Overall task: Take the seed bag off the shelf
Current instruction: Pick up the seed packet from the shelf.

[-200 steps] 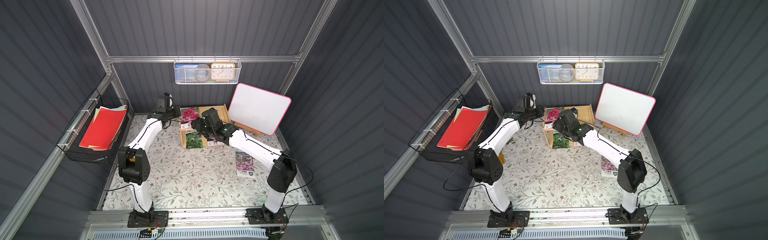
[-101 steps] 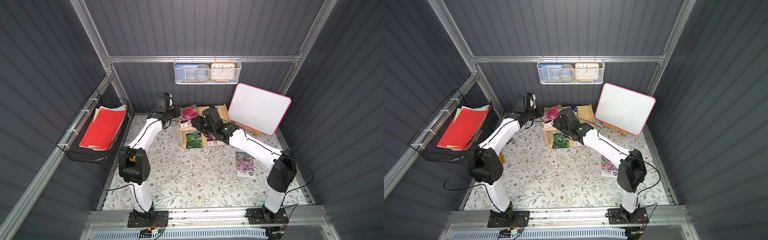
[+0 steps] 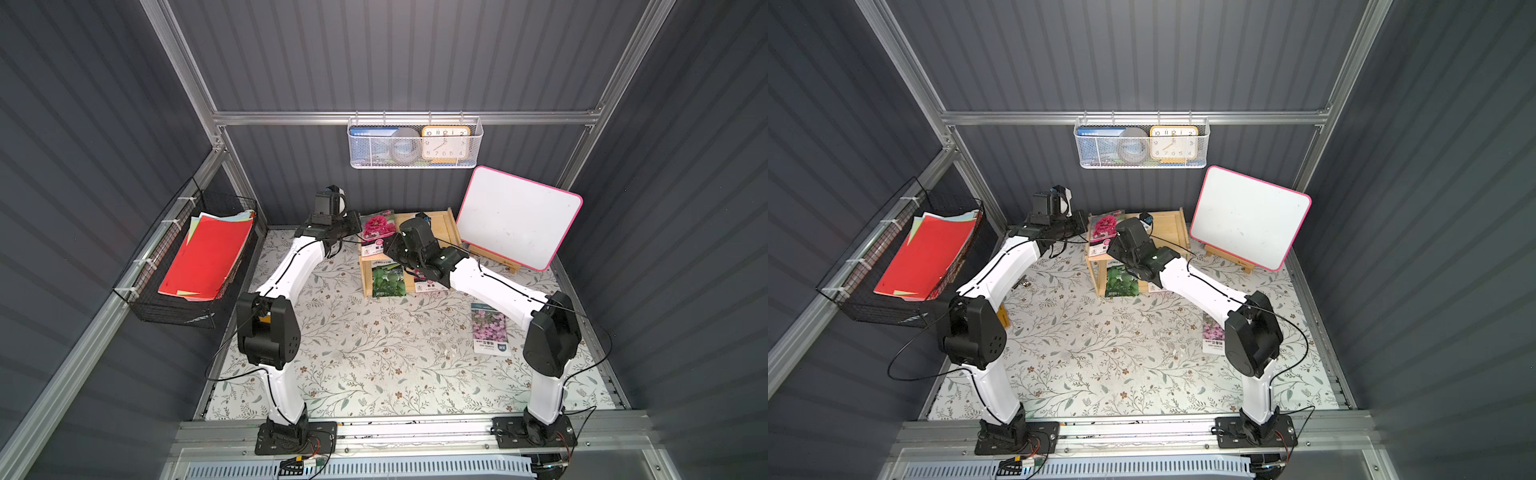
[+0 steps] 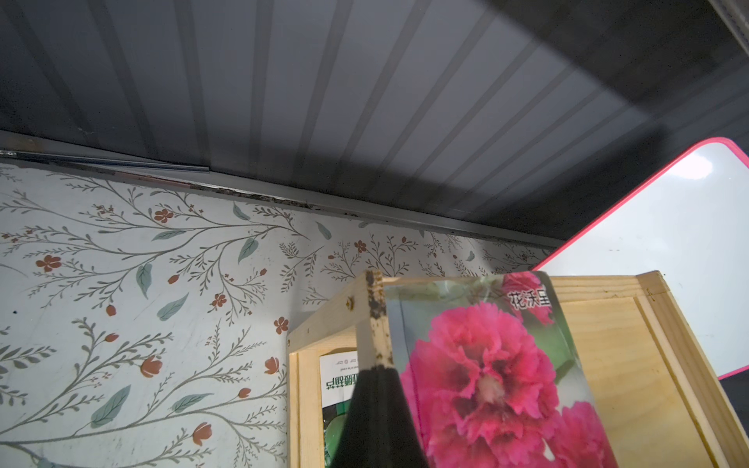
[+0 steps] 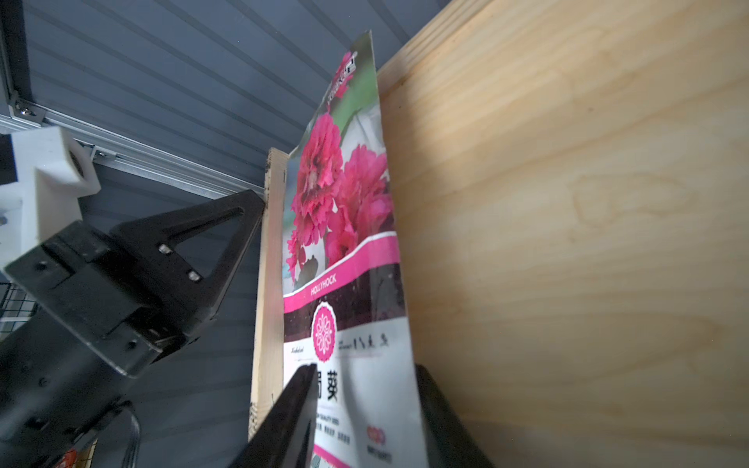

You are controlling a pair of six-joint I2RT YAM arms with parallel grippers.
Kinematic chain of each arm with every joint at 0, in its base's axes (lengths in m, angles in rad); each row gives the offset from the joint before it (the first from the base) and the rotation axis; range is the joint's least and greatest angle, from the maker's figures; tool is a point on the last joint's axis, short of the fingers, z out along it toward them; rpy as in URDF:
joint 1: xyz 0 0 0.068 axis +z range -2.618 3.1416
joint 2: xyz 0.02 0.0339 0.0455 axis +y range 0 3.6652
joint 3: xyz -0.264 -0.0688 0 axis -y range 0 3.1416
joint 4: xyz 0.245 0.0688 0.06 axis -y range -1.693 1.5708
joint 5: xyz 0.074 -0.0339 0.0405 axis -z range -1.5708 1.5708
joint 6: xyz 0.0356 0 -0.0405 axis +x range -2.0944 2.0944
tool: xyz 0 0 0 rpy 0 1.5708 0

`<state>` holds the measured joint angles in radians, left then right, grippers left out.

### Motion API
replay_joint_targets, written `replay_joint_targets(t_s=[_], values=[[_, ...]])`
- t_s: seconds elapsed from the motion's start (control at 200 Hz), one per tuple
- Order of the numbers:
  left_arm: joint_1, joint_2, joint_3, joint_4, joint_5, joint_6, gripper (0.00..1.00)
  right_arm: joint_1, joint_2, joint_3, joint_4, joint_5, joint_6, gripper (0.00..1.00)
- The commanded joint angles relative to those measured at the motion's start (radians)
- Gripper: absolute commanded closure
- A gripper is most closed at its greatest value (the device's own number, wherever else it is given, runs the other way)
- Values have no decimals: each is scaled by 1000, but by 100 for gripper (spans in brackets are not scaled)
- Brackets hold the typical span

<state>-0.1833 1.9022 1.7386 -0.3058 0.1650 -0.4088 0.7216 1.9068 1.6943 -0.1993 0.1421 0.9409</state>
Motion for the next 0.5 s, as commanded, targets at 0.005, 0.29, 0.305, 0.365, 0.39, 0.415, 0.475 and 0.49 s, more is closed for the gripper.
replay_joint_targets(t_s=[0.005, 0.29, 0.305, 0.365, 0.39, 0.415, 0.475, 0.49], values=[[2, 38, -2, -25, 8, 21, 100, -6, 22, 18, 27, 24, -18, 60], [2, 42, 0, -27, 13, 24, 100, -15, 44, 29, 40, 26, -15, 67], [3, 43, 0, -26, 14, 24, 100, -15, 46, 30, 40, 26, -15, 68], [2, 41, 1, -27, 14, 25, 100, -17, 53, 35, 40, 24, -15, 71], [2, 43, 1, -27, 14, 25, 100, -17, 55, 37, 40, 24, -15, 72], [2, 42, 1, -27, 14, 25, 100, -17, 59, 40, 40, 22, -16, 73], [3, 42, 0, -27, 14, 25, 100, -19, 64, 42, 41, 19, -13, 78], [3, 42, 0, -27, 16, 25, 100, -18, 64, 42, 41, 19, -12, 79]])
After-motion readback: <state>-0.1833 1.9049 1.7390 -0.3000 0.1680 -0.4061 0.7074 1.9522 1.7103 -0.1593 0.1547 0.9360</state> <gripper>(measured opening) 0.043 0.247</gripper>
